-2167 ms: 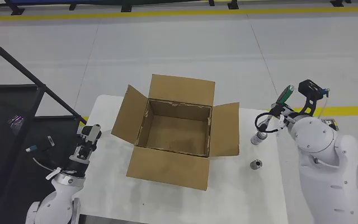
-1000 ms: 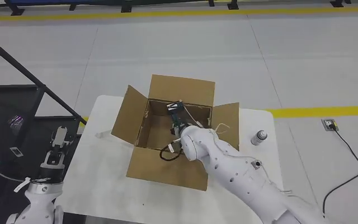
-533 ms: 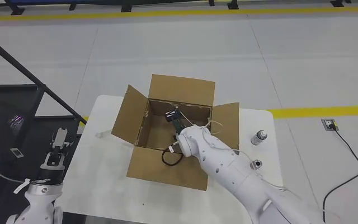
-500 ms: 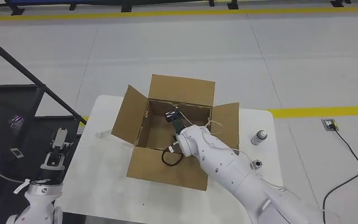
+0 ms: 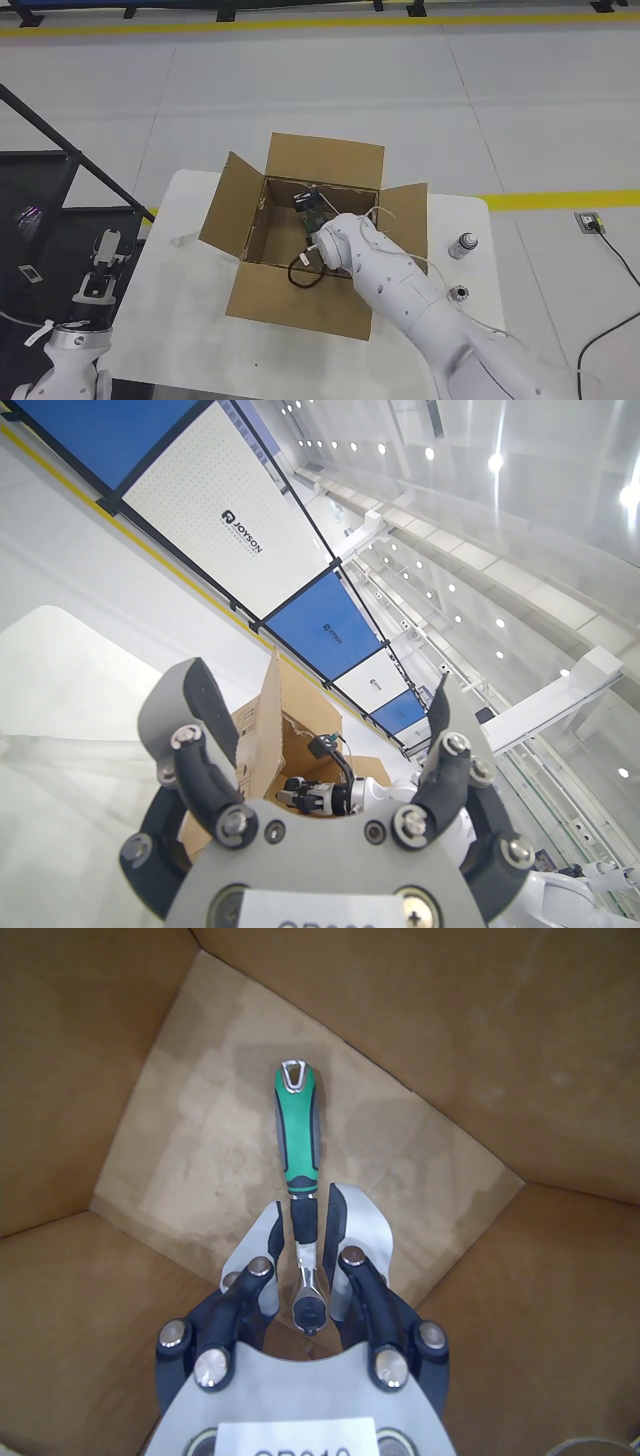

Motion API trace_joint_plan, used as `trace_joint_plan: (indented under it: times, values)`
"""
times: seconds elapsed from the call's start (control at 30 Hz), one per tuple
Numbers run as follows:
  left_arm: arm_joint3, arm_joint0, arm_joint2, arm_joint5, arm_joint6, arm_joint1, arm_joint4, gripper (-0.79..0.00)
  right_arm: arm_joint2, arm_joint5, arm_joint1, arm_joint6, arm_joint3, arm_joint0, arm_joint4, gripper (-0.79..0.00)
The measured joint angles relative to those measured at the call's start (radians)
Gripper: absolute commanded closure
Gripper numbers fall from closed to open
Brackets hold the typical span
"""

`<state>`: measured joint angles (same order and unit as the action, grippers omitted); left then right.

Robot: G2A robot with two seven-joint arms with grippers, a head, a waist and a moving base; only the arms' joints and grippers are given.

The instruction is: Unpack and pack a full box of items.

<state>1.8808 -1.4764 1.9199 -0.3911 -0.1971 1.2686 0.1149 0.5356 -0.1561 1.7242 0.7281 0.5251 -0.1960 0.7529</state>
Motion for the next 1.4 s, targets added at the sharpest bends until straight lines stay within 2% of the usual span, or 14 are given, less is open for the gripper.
trace_joint_plan:
  times: [0.03, 0.17, 0.3, 0.47, 0.53, 0.67, 0.7, 0.73, 0.77, 0.8, 0.83, 1.1, 1.23, 1.4]
  values:
    - [0.0, 0.0, 0.0, 0.001, 0.001, 0.0, 0.0, -0.785, 0.008, 0.015, -0.003, 0.002, 0.005, 0.002, -0.003, -0.311]
    - [-0.001, 0.001, -0.001, 0.004, 0.004, -0.002, 0.001, -0.785, 0.049, 0.076, -0.032, 0.022, 0.06, -0.007, -0.002, -0.342]
    - [-0.003, 0.009, -0.012, 0.01, -0.003, -0.004, 0.006, -0.785, 0.118, 0.107, -0.091, 0.049, 0.194, -0.06, 0.027, -0.357]
    - [-0.001, 0.025, -0.033, 0.014, -0.017, -0.006, 0.021, -0.785, 0.289, 0.096, -0.208, 0.144, 0.571, -0.245, 0.142, -0.354]
    - [-0.001, 0.031, -0.042, 0.018, -0.023, -0.007, 0.028, -0.785, 0.392, 0.099, -0.261, 0.212, 0.798, -0.373, 0.208, -0.36]
    - [0.0, 0.039, -0.057, 0.023, -0.028, -0.009, 0.041, -0.785, 0.582, 0.142, -0.327, 0.307, 1.198, -0.621, 0.293, -0.376]
    - [0.0, 0.04, -0.061, 0.024, -0.029, -0.009, 0.044, -0.785, 0.63, 0.149, -0.338, 0.308, 1.289, -0.684, 0.312, -0.428]
    - [0.0, 0.041, -0.063, 0.025, -0.03, -0.01, 0.046, -0.785, 0.666, 0.147, -0.345, 0.299, 1.346, -0.725, 0.331, -0.6]
    - [0.0, 0.042, -0.065, 0.026, -0.03, -0.01, 0.047, -0.785, 0.7, 0.138, -0.351, 0.286, 1.395, -0.763, 0.351, -0.723]
    - [0.001, 0.042, -0.067, 0.027, -0.03, -0.011, 0.049, -0.785, 0.734, 0.127, -0.355, 0.273, 1.435, -0.797, 0.367, -0.785]
    - [0.001, 0.042, -0.068, 0.027, -0.03, -0.011, 0.05, -0.785, 0.781, 0.106, -0.361, 0.258, 1.475, -0.837, 0.383, -0.785]
    - [0.003, 0.045, -0.079, 0.035, -0.029, -0.014, 0.059, -0.785, 1.076, -0.001, -0.386, 0.283, 1.511, -0.996, 0.386, -0.785]
    - [0.007, 0.056, -0.102, 0.039, -0.039, -0.016, 0.075, -0.785, 1.135, -0.027, -0.394, 0.335, 1.439, -1.001, 0.397, -0.785]
    - [0.012, 0.065, -0.123, 0.043, -0.04, -0.017, 0.089, -0.785, 1.11, -0.032, -0.403, 0.429, 1.262, -0.931, 0.501, -0.785]
